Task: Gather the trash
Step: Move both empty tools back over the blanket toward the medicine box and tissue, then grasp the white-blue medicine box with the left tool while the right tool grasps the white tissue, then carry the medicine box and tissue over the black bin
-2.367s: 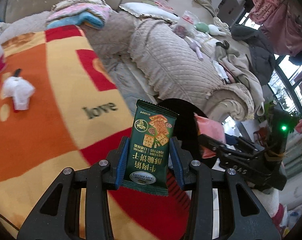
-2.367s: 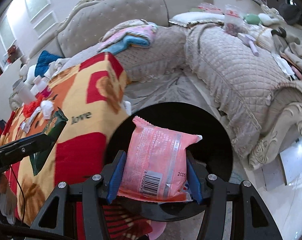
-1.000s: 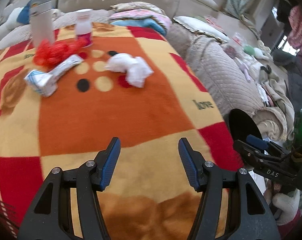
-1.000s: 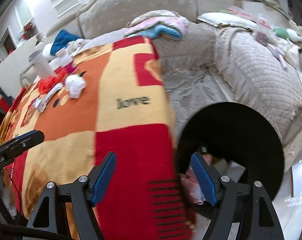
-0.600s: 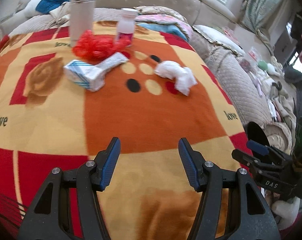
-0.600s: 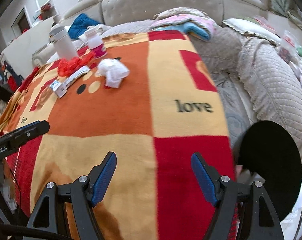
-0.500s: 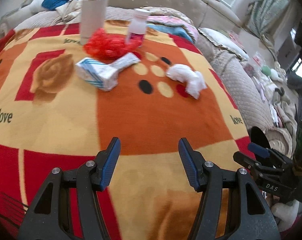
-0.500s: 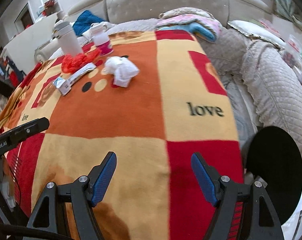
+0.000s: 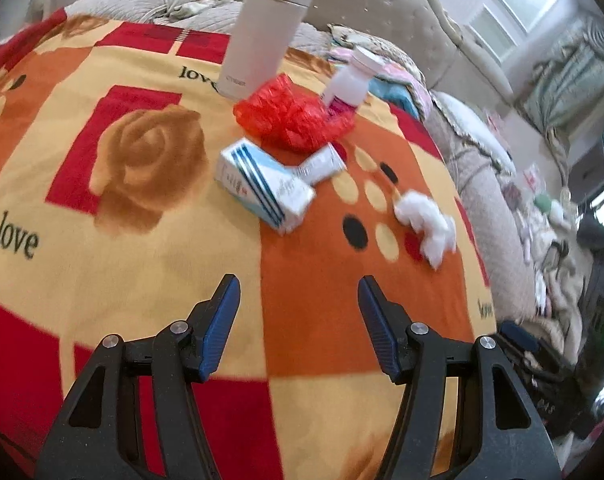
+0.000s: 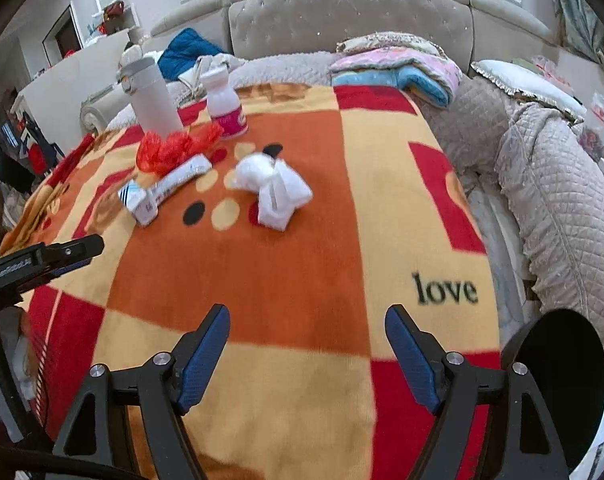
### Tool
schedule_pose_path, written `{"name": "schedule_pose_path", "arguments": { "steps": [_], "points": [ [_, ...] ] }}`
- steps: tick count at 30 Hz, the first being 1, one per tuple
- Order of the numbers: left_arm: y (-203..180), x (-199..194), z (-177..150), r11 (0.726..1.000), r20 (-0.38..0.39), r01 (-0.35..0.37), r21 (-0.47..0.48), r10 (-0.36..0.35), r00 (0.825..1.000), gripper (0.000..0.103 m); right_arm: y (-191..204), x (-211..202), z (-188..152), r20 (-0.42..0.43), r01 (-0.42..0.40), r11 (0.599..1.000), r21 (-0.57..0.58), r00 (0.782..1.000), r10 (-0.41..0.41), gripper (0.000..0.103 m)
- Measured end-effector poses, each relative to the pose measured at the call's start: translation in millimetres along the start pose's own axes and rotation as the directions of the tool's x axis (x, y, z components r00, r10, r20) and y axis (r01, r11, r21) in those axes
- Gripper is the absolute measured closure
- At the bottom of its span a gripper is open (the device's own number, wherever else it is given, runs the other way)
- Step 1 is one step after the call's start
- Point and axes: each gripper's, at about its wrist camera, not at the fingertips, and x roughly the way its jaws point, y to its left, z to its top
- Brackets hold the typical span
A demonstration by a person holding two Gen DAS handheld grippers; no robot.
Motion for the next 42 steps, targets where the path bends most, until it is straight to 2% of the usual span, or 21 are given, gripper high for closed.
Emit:
{"name": "schedule_pose_path", "arguments": {
  "steps": [10, 15, 19, 21, 23, 24, 25, 28, 30, 33, 37, 42],
  "points": [
    [11.8, 32.4, 45.4, 0.991, 0.012, -0.046, -0.127, 0.048, 0.999, 0.040, 3.1, 28.1, 43.2, 0.012, -0.046, 0.998, -0.031, 0.999, 0.047, 0.023],
    [12.3, 50.7, 58.0, 0.986, 0.006, -0.097, -0.135, 0.099, 0.995, 0.040, 6.6, 45.9, 66.6, 0.031, -0.083, 0.996, -0.032, 0.996, 0.084, 0.015],
    [12.5, 60.5, 62.6, 0.985, 0.002, -0.135, -0.106, 0.136, 0.991, 0.040, 14.4, 71.5, 83.3, 0.014, -0.090, 0.995, -0.049, 0.996, 0.091, 0.015],
    [16.3, 65.2, 63.1, 0.986, -0.014, -0.127, -0.107, 0.126, 0.992, 0.040, 19.2, 85.9, 88.3, 0.002, -0.086, 0.994, -0.067, 0.996, 0.087, 0.015],
    [18.7, 64.1, 62.9, 0.988, 0.000, -0.116, -0.102, 0.117, 0.993, 0.040, 24.2, 100.1, 90.5, -0.003, -0.079, 0.993, -0.087, 0.997, 0.079, 0.019],
    [19.3, 64.0, 62.6, 0.990, 0.002, -0.111, -0.093, 0.111, 0.994, 0.040, 25.5, 104.3, 90.5, -0.001, -0.077, 0.993, -0.094, 0.997, 0.077, 0.032],
    [19.8, 63.3, 61.6, 0.991, 0.004, -0.104, -0.084, 0.105, 0.995, 0.041, 26.8, 107.7, 89.7, -0.002, -0.082, 0.992, -0.098, 0.997, 0.082, 0.051],
    [22.3, 59.4, 56.7, 0.997, 0.011, -0.049, -0.054, 0.050, 0.999, 0.055, 29.1, 113.4, 84.6, -0.014, -0.112, 0.990, -0.091, 0.994, 0.111, 0.067],
    [23.1, 55.4, 54.7, 0.999, 0.003, -0.020, -0.046, 0.020, 1.000, 0.062, 30.1, 107.7, 80.8, 0.000, -0.123, 0.988, -0.093, 0.992, 0.123, 0.071],
    [21.5, 44.5, 50.4, 1.000, -0.003, -0.001, -0.020, 0.001, 1.000, 0.066, 28.9, 89.9, 75.5, 0.028, -0.152, 0.985, -0.083, 0.988, 0.155, 0.072],
    [17.9, 23.6, 38.9, 1.000, -0.003, 0.017, 0.010, -0.017, 1.000, 0.067, 27.7, 56.6, 62.1, 0.061, -0.179, 0.980, -0.081, 0.981, 0.185, 0.072],
    [13.6, -3.9, 18.7, 0.999, 0.011, 0.036, 0.031, -0.036, 0.999, 0.067, 29.0, 33.5, 39.6, 0.059, -0.187, 0.979, -0.085, 0.980, 0.193, 0.072]
  ]
}}
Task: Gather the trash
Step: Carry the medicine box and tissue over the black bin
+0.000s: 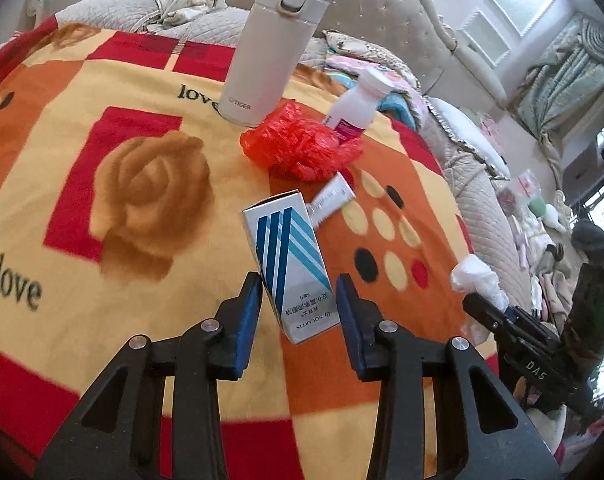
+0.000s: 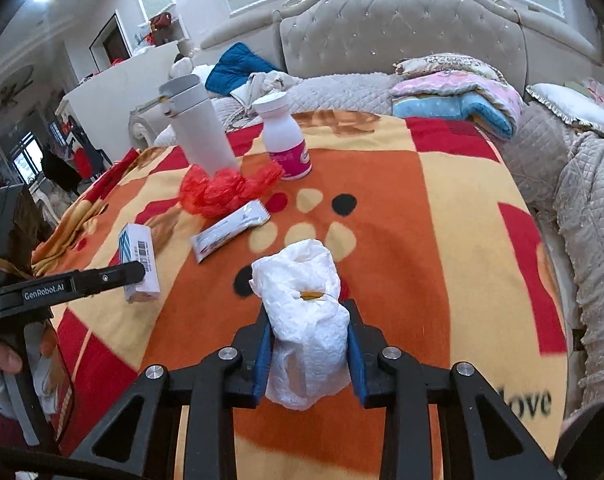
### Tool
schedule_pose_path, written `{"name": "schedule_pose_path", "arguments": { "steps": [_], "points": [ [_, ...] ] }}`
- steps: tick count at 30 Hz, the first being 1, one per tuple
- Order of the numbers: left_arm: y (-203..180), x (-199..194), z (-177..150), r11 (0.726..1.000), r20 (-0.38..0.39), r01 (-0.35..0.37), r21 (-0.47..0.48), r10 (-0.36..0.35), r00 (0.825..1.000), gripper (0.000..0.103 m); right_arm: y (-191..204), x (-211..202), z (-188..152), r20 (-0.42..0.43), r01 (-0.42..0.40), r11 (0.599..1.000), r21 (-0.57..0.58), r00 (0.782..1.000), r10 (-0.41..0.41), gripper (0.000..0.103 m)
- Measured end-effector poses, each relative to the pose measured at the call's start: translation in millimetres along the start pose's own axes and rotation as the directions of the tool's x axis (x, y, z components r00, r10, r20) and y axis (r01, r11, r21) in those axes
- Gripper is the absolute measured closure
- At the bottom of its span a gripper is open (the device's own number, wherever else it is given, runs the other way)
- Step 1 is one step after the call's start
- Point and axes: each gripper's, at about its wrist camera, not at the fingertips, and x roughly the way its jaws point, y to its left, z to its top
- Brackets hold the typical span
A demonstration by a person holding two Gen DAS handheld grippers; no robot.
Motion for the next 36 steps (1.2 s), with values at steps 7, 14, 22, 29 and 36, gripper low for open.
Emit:
{"name": "schedule_pose_path", "arguments": {
  "steps": [7, 14, 22, 29, 36],
  "points": [
    [-21.5, -22.0, -34.6, 0.999, -0.018, 0.020, 0.047, -0.019, 1.000, 0.067, 5.8, -24.6, -28.4, -0.005, 0.003, 1.000, -0.010, 1.000, -0.003, 0.072],
    [-59.5, -25.5, -67.1, 0.992, -0.056, 0.067, 0.109, -0.061, 0.997, 0.068, -3.6, -53.7, -60.7, -0.007, 0.019, 1.000, 0.023, 1.000, -0.018, 0.072],
    [-113.7, -20.7, -93.0, 0.972, -0.106, 0.140, 0.187, -0.122, 0.987, 0.068, -31.9, -87.5, -91.2, 0.002, 0.071, 0.994, 0.079, 0.997, -0.071, 0.072],
    [-155.5, -12.8, -105.4, 0.954, -0.139, 0.188, 0.236, -0.158, 0.978, 0.068, -66.3, -114.3, -110.8, 0.009, 0.129, 0.981, 0.144, 0.991, -0.131, 0.072],
    [-188.7, -0.5, -111.3, 0.938, -0.168, 0.217, 0.271, -0.176, 0.970, 0.068, -101.9, -137.4, -128.5, 0.016, 0.171, 0.963, 0.209, 0.984, -0.179, 0.072]
  ]
}}
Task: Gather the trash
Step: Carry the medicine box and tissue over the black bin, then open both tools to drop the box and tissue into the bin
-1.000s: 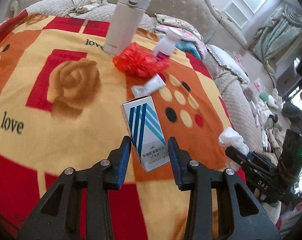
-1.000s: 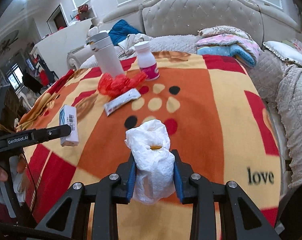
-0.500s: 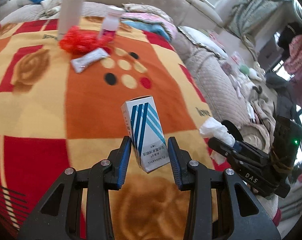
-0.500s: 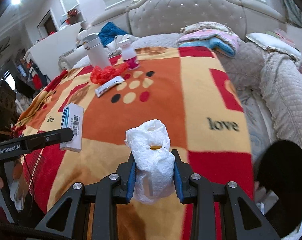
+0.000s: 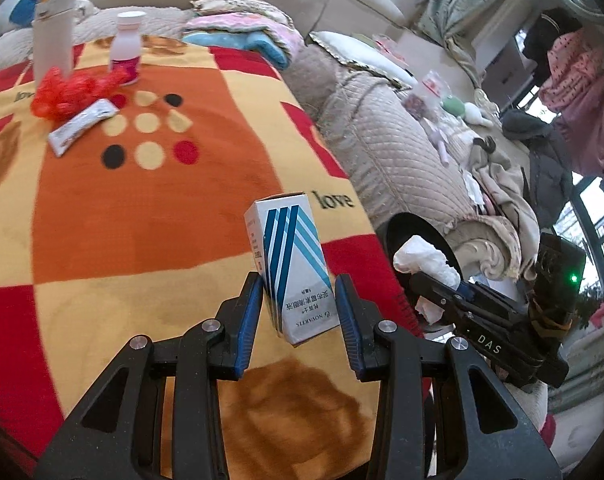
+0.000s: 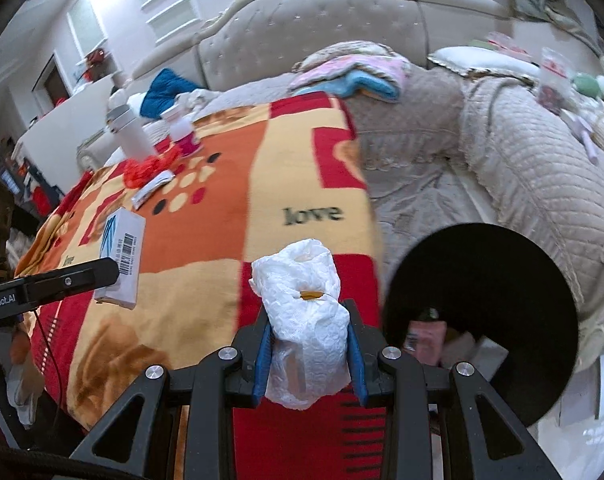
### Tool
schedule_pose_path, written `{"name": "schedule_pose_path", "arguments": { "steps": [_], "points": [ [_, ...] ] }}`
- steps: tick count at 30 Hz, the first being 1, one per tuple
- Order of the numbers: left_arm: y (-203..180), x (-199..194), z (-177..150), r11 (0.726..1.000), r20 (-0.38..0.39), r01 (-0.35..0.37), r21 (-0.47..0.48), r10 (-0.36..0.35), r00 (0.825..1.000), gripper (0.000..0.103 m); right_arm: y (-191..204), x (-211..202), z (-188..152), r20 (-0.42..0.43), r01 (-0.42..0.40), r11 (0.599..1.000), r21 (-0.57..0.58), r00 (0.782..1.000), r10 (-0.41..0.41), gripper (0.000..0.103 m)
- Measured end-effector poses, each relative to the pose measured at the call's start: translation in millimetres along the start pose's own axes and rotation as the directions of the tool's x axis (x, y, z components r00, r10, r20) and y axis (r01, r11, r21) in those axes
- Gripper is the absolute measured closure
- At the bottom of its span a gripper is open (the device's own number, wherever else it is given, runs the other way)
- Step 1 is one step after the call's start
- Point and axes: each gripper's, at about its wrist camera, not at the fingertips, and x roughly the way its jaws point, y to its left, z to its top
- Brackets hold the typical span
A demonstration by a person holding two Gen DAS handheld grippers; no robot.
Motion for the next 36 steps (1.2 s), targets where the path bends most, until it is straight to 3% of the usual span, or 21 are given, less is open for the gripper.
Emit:
{"name": "schedule_pose_path", "arguments": {
  "steps": [17, 27, 36],
  "points": [
    [-81.4, 68.5, 11.8, 0.988, -0.093, 0.102, 0.112, -0.092, 0.991, 0.068, -95.4, -19.5, -25.2, 0.006, 0.096, 0.980, 0.176, 0.995, -0.099, 0.072],
    [-118.3, 104.9, 15.6, 0.979, -0.133, 0.108, 0.172, -0.085, 0.987, 0.068, -131.8, -17.2, -28.7, -0.004, 0.108, 0.966, 0.236, 0.994, -0.110, 0.072],
    [-128.3, 122.1, 16.5, 0.976, -0.150, 0.096, 0.196, -0.067, 0.986, 0.068, -140.7, -14.1, -28.7, -0.008, 0.111, 0.962, 0.250, 0.994, -0.113, 0.072]
  ]
}}
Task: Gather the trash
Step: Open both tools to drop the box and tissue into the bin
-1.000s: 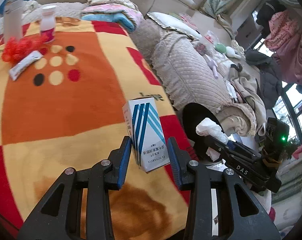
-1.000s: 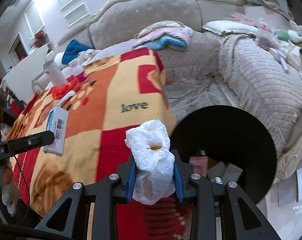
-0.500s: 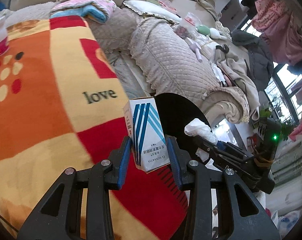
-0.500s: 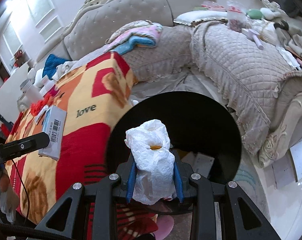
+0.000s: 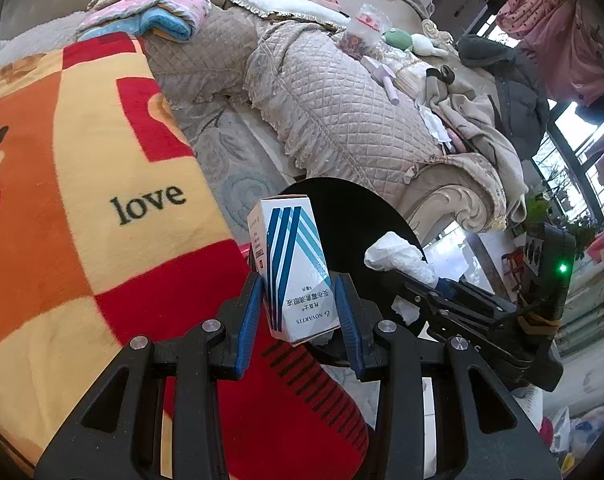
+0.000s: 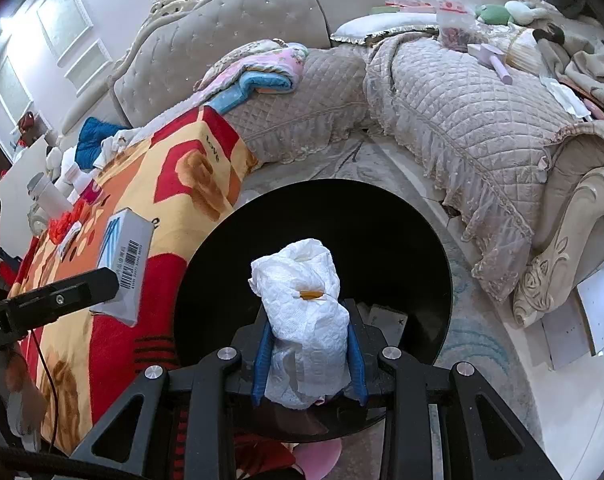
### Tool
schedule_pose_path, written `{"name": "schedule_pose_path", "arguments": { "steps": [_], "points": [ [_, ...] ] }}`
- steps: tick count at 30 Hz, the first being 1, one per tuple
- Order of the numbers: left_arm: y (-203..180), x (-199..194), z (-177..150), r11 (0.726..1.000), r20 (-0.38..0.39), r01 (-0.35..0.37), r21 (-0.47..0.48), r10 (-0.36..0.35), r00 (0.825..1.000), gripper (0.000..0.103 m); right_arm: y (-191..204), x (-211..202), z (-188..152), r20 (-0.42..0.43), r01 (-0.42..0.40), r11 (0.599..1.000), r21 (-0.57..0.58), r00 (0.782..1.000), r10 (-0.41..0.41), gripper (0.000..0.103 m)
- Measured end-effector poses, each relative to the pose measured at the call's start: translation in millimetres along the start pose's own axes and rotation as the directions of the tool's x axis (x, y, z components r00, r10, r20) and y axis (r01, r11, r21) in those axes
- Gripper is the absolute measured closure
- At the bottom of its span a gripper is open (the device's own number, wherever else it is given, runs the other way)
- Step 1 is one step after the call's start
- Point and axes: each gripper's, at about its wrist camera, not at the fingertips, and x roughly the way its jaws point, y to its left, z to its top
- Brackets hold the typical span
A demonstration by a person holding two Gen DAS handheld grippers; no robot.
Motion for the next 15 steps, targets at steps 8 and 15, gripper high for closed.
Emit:
{"name": "schedule_pose_path", "arguments": {
  "steps": [8, 15],
  "points": [
    [-1.2, 15.8, 4.2, 0.999, -0.010, 0.041, 0.000, -0.041, 0.999, 0.068, -4.2, 3.4, 2.7, -0.002, 0.017, 1.000, 0.017, 1.000, -0.017, 0.066],
    [1.9, 22.0, 4.4, 0.994, -0.028, 0.102, -0.036, -0.103, 0.994, 0.048, -7.3, -2.5, 6.6, 0.018, 0.026, 0.998, 0.051, 0.999, -0.027, 0.049]
  ]
}}
